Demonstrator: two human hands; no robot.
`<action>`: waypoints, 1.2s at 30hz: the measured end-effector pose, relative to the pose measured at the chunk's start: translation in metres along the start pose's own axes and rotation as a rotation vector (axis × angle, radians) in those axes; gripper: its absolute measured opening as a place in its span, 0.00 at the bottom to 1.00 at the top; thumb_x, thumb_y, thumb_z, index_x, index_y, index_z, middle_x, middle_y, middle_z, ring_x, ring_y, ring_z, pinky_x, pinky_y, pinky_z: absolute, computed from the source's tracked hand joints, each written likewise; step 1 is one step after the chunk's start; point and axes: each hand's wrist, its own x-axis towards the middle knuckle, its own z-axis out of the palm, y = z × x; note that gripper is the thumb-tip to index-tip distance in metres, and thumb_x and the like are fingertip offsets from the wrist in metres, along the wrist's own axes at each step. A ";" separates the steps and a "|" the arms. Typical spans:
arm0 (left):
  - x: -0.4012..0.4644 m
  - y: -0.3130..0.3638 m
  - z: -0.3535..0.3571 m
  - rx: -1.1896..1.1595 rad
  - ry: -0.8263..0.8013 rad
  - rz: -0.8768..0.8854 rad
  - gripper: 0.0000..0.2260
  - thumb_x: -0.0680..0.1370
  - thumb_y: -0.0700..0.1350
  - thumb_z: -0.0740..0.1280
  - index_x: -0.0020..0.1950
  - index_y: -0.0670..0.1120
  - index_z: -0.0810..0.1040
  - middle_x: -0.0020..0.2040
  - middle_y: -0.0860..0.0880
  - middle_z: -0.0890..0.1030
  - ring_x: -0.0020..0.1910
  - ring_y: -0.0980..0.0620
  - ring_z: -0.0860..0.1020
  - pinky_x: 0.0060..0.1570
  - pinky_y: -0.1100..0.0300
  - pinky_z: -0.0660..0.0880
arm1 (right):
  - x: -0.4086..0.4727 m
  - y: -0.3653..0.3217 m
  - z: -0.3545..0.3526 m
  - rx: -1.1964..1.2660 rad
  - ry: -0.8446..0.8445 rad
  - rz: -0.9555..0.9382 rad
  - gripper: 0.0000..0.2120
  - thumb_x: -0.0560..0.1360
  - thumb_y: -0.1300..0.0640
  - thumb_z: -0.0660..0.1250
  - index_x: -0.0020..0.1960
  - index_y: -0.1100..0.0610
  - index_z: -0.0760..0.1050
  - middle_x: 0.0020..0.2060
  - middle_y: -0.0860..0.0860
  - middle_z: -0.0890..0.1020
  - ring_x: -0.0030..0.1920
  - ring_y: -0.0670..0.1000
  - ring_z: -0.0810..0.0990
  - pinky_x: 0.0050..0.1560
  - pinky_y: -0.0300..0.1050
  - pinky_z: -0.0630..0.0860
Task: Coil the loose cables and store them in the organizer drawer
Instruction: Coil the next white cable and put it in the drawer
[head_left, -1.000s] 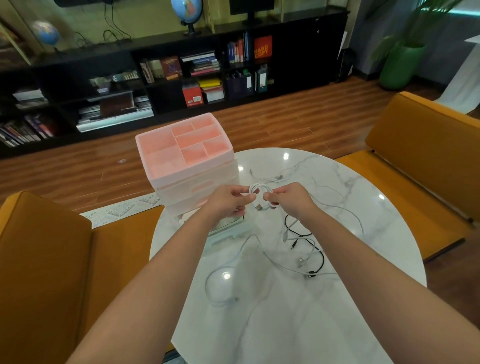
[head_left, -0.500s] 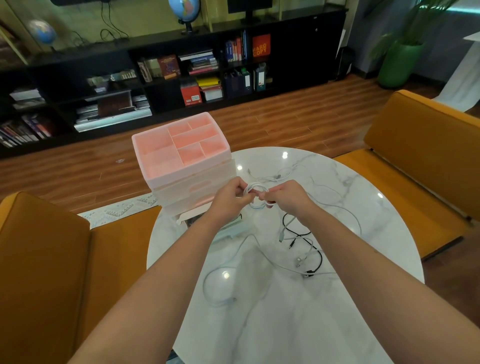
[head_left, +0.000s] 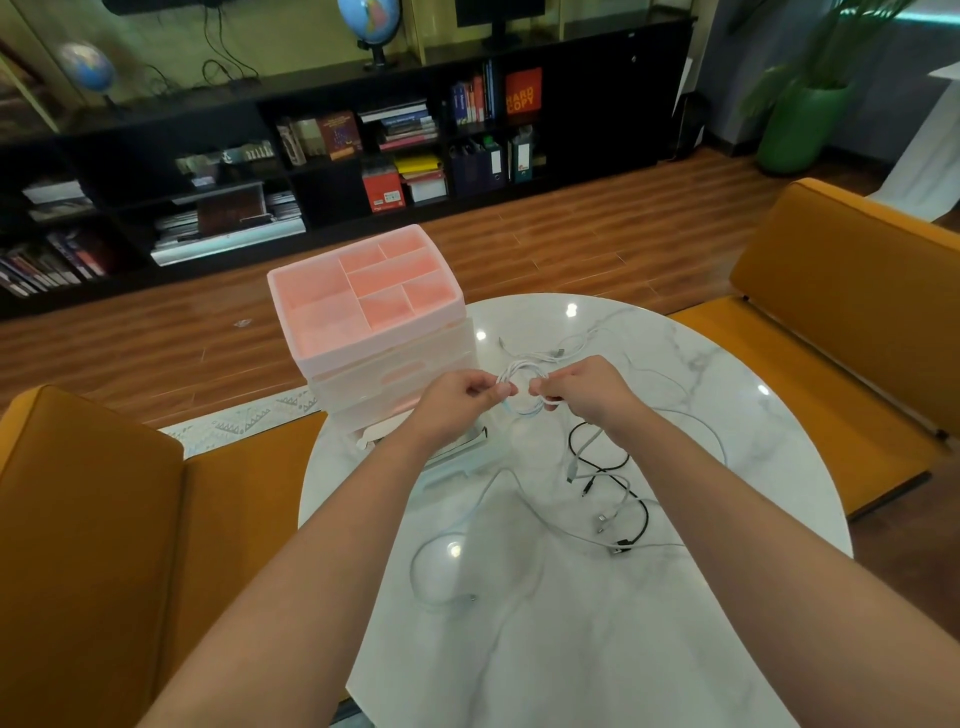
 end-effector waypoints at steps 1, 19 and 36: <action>0.000 0.000 0.000 0.006 0.021 -0.004 0.10 0.78 0.54 0.67 0.51 0.50 0.84 0.51 0.54 0.84 0.50 0.59 0.79 0.43 0.71 0.70 | 0.000 0.001 0.001 0.014 0.014 -0.009 0.18 0.72 0.56 0.72 0.50 0.72 0.79 0.35 0.55 0.80 0.33 0.53 0.73 0.38 0.46 0.72; 0.004 0.017 0.001 0.146 0.027 -0.028 0.15 0.80 0.53 0.64 0.66 0.51 0.75 0.51 0.53 0.79 0.45 0.57 0.78 0.46 0.60 0.71 | 0.010 0.000 0.010 -0.007 0.119 -0.015 0.13 0.72 0.54 0.72 0.46 0.66 0.83 0.39 0.55 0.85 0.37 0.50 0.77 0.41 0.44 0.74; 0.007 0.005 0.003 -0.388 0.302 -0.127 0.11 0.78 0.42 0.69 0.58 0.38 0.81 0.50 0.41 0.83 0.39 0.51 0.82 0.42 0.62 0.81 | 0.017 0.030 0.004 -0.335 0.091 -0.248 0.09 0.77 0.53 0.68 0.53 0.53 0.84 0.42 0.50 0.78 0.55 0.52 0.71 0.48 0.39 0.68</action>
